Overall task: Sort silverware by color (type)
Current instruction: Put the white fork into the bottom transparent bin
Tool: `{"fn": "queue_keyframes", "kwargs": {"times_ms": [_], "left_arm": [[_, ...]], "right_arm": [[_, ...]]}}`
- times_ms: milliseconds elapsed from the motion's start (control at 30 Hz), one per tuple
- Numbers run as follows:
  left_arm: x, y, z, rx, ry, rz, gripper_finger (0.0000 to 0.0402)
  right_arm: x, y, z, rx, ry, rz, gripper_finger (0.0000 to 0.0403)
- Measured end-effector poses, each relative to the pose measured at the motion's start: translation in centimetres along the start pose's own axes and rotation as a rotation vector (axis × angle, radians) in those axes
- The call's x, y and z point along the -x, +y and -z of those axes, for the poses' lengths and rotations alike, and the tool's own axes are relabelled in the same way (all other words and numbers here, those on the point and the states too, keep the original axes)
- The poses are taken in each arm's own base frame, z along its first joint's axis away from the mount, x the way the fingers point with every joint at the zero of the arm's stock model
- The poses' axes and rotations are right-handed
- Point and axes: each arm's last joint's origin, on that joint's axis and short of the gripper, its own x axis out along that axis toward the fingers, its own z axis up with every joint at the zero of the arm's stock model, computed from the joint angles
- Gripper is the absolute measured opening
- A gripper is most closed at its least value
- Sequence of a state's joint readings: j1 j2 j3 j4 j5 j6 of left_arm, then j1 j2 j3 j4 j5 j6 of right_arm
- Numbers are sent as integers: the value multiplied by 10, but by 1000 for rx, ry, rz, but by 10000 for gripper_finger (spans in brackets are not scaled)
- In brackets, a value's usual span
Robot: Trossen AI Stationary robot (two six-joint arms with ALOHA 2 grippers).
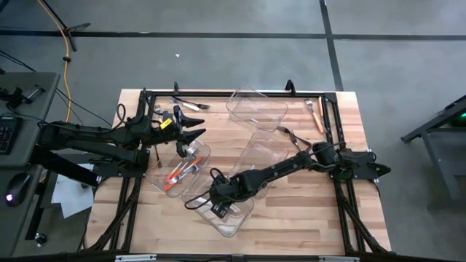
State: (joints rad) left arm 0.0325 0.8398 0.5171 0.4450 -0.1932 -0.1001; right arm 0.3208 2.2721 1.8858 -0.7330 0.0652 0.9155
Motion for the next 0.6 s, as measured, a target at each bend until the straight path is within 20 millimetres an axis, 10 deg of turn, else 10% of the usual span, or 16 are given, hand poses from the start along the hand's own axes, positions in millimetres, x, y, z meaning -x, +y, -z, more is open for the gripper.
{"fn": "queue_keyframes", "kwargs": {"times_ms": [600], "left_arm": [[0,0,0,0,-1,0,156]], "right_arm": [[4,0,-3,49,33,-31,95]]}}
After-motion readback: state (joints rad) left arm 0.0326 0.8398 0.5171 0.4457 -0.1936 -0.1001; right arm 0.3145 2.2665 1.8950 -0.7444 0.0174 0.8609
